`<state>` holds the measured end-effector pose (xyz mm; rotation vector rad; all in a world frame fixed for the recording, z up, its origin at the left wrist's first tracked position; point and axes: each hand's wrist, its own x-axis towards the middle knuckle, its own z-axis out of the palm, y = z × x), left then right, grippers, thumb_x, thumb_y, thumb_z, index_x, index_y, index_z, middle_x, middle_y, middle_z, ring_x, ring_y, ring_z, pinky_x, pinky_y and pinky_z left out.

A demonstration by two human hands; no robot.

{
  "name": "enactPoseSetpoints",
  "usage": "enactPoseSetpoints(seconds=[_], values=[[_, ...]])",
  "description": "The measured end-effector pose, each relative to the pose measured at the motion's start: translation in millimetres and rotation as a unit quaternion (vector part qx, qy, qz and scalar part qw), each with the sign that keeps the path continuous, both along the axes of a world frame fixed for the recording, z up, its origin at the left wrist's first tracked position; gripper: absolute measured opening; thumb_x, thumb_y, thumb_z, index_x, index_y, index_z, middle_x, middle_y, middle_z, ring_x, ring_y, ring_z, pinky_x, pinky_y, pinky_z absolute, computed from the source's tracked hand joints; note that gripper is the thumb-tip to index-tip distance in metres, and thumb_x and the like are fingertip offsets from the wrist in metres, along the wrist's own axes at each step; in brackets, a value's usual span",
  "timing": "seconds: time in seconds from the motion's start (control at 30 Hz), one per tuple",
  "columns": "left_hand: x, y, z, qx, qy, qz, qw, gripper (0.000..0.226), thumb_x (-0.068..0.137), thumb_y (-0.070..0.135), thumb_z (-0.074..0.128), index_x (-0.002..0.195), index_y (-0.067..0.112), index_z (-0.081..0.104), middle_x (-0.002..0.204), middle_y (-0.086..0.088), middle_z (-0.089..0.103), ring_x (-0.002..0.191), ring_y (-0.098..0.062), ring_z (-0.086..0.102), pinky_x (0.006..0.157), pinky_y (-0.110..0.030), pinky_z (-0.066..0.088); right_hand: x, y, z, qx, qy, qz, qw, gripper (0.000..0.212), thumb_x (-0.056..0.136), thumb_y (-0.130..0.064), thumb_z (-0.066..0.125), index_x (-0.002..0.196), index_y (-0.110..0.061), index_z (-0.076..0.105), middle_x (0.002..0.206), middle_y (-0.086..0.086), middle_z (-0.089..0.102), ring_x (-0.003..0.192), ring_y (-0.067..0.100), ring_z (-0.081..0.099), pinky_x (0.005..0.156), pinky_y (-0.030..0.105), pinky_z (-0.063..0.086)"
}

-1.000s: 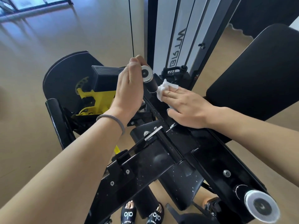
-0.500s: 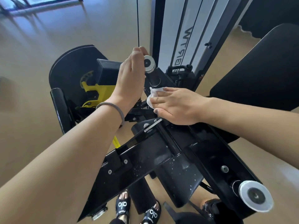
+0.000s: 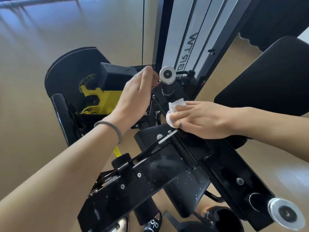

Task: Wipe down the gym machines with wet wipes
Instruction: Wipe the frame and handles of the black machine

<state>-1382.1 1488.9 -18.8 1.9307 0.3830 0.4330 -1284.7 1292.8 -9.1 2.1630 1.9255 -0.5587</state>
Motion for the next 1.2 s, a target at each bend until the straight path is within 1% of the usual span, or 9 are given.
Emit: enactPoseSetpoints(seconds=[0.13,0.27,0.37,0.5,0.6,0.87,1.03,1.13,1.2], values=[[-7,4,-20,0.023,0.046,-0.025,0.998,0.041,0.109,0.033,0.027,0.106,0.015,0.064,0.102,0.001,0.067,0.099,-0.013,0.06,0.085,-0.029,0.046,-3,-7,4,-0.019,0.088,-0.094,0.992,0.063,0.106,-0.042,0.001,0.115,-0.028,0.062,0.149,-0.021,0.044,0.149,-0.003,0.015,0.12,0.015,-0.007],[-3,-9,-31,0.033,0.154,-0.106,0.982,0.015,0.102,0.025,0.046,0.099,0.021,0.06,0.093,0.003,0.067,0.079,-0.011,0.06,0.062,-0.023,0.045,-5,7,-2,0.041,0.271,-0.28,0.92,0.047,0.109,-0.045,0.021,0.097,-0.024,0.061,0.104,-0.02,0.061,0.113,-0.004,0.047,0.111,0.029,0.025],[-1,-15,-37,-0.005,0.197,-0.149,0.969,0.007,0.094,0.032,0.06,0.098,0.027,0.058,0.098,0.005,0.069,0.09,-0.019,0.069,0.079,-0.042,0.059,-11,14,-15,0.119,0.387,-0.389,0.827,0.043,0.107,-0.044,0.03,0.095,-0.018,0.062,0.071,-0.021,0.056,0.069,-0.001,0.053,0.077,0.03,0.038],[-1,-10,-32,-0.104,0.197,-0.13,0.966,0.032,0.086,0.027,0.068,0.114,0.022,0.053,0.112,0.003,0.064,0.099,-0.015,0.067,0.085,-0.037,0.057,-12,23,-19,0.14,0.447,-0.454,0.758,0.059,0.099,-0.064,0.028,0.122,-0.029,0.07,0.134,0.002,0.065,0.128,0.022,0.057,0.116,0.051,0.034],[1,-14,-35,-0.097,0.184,-0.123,0.97,0.042,0.083,0.025,0.077,0.115,0.021,0.049,0.109,-0.001,0.064,0.098,-0.017,0.066,0.078,-0.034,0.057,-13,29,-16,0.149,0.48,-0.463,0.73,0.056,0.101,-0.064,0.03,0.13,-0.034,0.067,0.134,-0.01,0.065,0.129,0.008,0.056,0.12,0.043,0.031],[16,-16,-48,0.103,0.185,-0.067,0.975,0.011,0.095,0.026,0.059,0.085,0.024,0.054,0.077,0.006,0.058,0.064,-0.01,0.053,0.05,-0.02,0.034,-14,13,-10,0.314,0.256,-0.362,0.84,0.033,0.109,-0.026,0.041,0.124,-0.015,0.068,0.117,-0.004,0.071,0.114,0.006,0.063,0.1,0.029,0.049],[18,-13,-50,0.243,0.243,-0.104,0.933,0.013,0.096,0.025,0.049,0.085,0.018,0.049,0.091,-0.002,0.053,0.08,-0.019,0.051,0.061,-0.028,0.034,3,3,-18,0.26,0.108,-0.379,0.882,0.038,0.108,-0.025,0.041,0.142,-0.017,0.057,0.147,-0.004,0.054,0.139,0.009,0.042,0.11,0.01,0.024],[22,-28,-47,0.185,0.307,-0.148,0.922,0.022,0.097,0.025,0.048,0.078,0.015,0.048,0.081,-0.002,0.057,0.068,-0.014,0.052,0.054,-0.028,0.039,4,5,-20,0.214,0.214,-0.438,0.847,0.044,0.109,-0.037,0.034,0.152,-0.029,0.044,0.157,-0.014,0.041,0.146,0.0,0.03,0.12,0.022,0.021],[25,-34,-50,-0.035,0.344,-0.117,0.931,0.017,0.096,0.015,0.052,0.088,0.004,0.061,0.084,-0.009,0.067,0.07,-0.018,0.062,0.064,-0.035,0.059,7,7,-20,0.218,0.237,-0.46,0.828,0.046,0.109,-0.043,0.032,0.15,-0.032,0.046,0.155,-0.018,0.043,0.145,-0.002,0.032,0.121,0.022,0.021]])
